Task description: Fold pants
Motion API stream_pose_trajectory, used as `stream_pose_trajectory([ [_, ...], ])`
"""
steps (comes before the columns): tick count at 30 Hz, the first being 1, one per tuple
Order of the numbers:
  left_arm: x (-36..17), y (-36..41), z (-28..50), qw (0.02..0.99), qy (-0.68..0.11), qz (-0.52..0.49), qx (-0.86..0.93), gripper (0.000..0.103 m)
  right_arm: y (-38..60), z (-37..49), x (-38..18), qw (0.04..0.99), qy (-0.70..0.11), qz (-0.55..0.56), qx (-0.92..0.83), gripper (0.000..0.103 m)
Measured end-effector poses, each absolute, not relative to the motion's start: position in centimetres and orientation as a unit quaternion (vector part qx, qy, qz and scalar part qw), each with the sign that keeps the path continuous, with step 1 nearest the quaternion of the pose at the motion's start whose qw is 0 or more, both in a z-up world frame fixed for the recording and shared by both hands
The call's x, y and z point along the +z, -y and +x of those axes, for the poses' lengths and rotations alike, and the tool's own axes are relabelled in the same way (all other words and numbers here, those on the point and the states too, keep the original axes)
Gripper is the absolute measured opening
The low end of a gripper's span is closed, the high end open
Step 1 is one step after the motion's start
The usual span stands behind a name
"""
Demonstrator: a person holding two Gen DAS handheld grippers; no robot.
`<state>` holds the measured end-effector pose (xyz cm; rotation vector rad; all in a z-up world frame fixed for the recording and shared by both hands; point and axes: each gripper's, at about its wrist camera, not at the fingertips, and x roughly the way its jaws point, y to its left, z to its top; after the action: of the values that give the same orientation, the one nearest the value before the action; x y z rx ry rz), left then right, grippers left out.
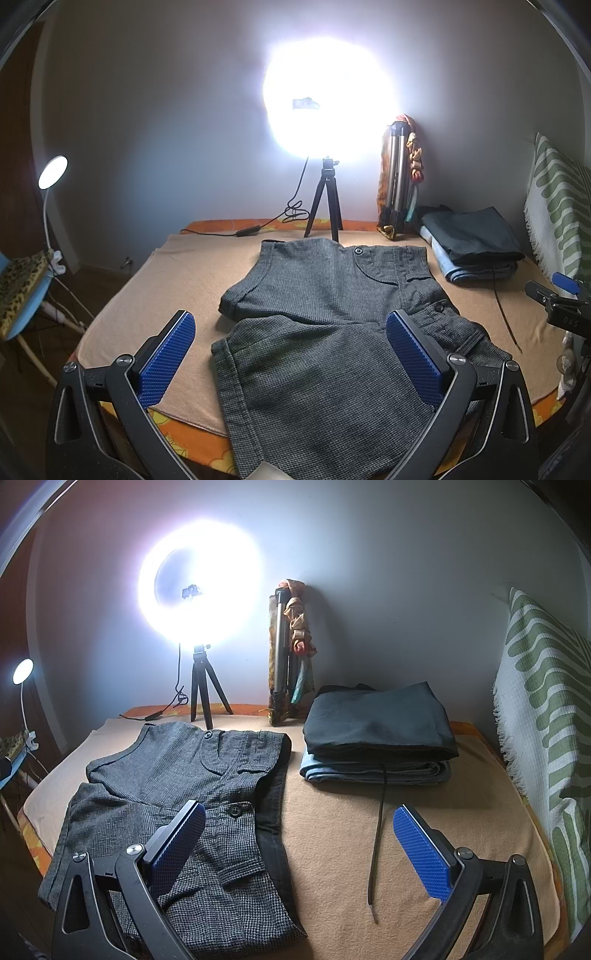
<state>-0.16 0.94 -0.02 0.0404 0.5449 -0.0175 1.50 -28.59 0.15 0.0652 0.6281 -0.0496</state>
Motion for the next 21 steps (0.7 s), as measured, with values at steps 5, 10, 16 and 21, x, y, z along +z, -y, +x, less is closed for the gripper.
stream_pose_trajectory([
  [5, 0.0, -1.0, -0.2, 0.963, -0.268, 0.020, -0.010, 0.103, 28.7, 1.5, 0.2, 0.950, -0.309, 0.033, -0.025, 0.103],
  [10, -0.1, -0.9, -0.3, 0.964, -0.266, 0.021, -0.011, 0.103, 28.8, 1.5, 0.2, 0.950, -0.309, 0.033, -0.024, 0.103],
  [16, -0.7, -1.4, -0.5, 0.964, -0.264, 0.018, -0.030, 0.103, 28.5, 1.5, 0.0, 0.951, -0.309, 0.025, -0.021, 0.103],
  [21, -1.9, -2.6, -0.4, 0.962, -0.270, 0.007, -0.041, 0.103, 28.4, 1.2, -0.2, 0.950, -0.310, 0.017, -0.011, 0.103],
])
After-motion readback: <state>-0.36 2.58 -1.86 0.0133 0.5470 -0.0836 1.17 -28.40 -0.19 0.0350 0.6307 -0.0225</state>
